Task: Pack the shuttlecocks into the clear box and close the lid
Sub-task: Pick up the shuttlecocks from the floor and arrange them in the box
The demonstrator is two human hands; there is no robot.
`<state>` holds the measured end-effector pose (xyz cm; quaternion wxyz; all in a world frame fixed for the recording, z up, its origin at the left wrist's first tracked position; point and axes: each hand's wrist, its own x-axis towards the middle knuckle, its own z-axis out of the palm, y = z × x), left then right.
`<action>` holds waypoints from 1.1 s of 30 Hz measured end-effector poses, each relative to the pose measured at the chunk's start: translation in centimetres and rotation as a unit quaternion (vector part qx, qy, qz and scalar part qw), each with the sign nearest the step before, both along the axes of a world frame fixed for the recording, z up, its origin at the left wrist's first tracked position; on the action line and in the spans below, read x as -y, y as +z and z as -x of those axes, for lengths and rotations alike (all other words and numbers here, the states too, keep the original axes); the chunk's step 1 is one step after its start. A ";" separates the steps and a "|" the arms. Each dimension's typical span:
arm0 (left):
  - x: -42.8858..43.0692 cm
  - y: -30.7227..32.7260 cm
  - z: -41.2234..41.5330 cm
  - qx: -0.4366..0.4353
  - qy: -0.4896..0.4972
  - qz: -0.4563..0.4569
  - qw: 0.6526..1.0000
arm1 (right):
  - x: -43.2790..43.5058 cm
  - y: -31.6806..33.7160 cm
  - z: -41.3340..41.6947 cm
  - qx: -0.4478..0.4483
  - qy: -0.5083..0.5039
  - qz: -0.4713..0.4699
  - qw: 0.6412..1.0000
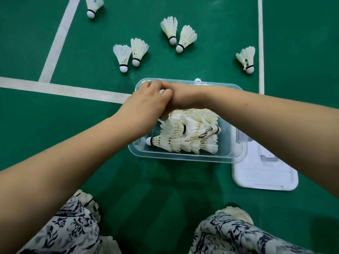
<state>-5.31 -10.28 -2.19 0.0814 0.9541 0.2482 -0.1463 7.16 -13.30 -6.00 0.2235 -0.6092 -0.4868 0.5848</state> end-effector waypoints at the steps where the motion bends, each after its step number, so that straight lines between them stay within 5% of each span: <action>1: -0.1 0.1 0.0 -0.007 0.005 0.001 1.000 | -0.1 -0.1 0.3 0.002 -0.004 -0.008 1.000; 15: -0.2 -0.3 0.2 -0.023 0.024 0.026 0.999 | 0.3 -1.9 2.0 0.176 0.014 -0.038 0.983; 23: -1.4 -1.0 0.4 -0.045 -0.022 0.019 0.999 | 0.3 -1.6 1.6 0.336 0.143 -0.013 0.931; 33: 0.2 -3.4 0.6 -0.184 -0.052 0.033 0.981 | -1.0 -1.9 1.5 0.355 0.236 0.060 0.903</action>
